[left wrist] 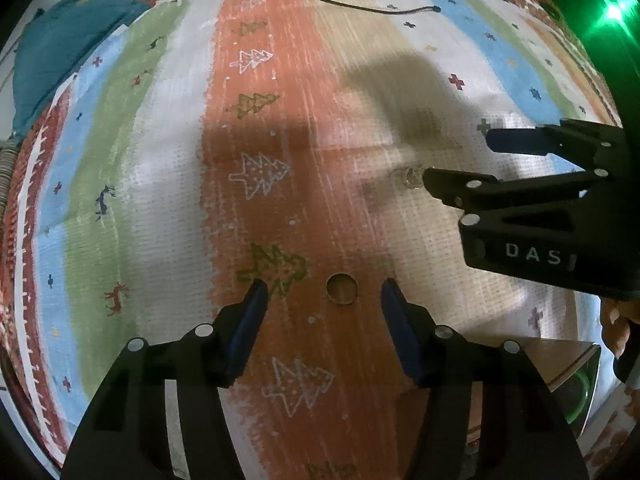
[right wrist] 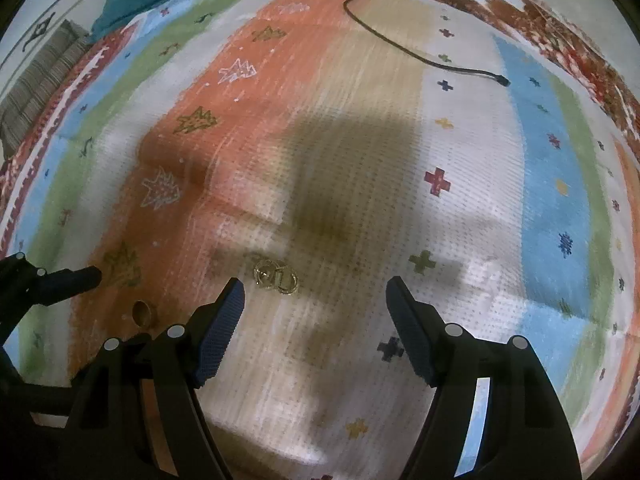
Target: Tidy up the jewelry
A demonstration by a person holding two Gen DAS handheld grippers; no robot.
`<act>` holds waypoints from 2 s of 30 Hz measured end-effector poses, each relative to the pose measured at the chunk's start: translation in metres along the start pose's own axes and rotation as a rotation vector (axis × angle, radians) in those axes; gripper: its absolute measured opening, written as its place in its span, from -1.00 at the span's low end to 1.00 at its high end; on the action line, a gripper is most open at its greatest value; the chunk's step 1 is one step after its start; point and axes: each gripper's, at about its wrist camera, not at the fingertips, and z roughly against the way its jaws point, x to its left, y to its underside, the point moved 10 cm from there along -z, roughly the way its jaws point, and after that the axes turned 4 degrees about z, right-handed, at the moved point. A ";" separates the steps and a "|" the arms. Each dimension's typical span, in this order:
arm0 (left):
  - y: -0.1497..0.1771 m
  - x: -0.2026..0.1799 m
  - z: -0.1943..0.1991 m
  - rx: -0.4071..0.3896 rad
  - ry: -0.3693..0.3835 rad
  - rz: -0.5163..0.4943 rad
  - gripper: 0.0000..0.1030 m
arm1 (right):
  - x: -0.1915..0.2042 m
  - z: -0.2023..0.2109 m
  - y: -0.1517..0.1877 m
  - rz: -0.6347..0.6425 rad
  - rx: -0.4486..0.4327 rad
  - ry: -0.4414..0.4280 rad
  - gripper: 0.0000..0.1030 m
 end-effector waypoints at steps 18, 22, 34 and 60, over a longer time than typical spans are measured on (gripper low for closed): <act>-0.004 0.004 -0.020 0.030 -0.010 0.002 -0.23 | 0.015 -0.022 -0.005 0.044 0.061 0.002 -0.20; -0.004 0.001 -0.024 0.036 -0.019 -0.010 -0.45 | 0.018 -0.022 -0.004 0.040 0.067 -0.003 -0.60; -0.009 -0.008 -0.015 0.013 -0.022 -0.014 -0.64 | 0.020 -0.010 0.008 0.045 0.038 0.017 -0.77; -0.002 -0.046 0.046 -0.103 0.067 0.001 -0.64 | -0.023 0.068 0.043 -0.104 -0.105 0.092 -0.77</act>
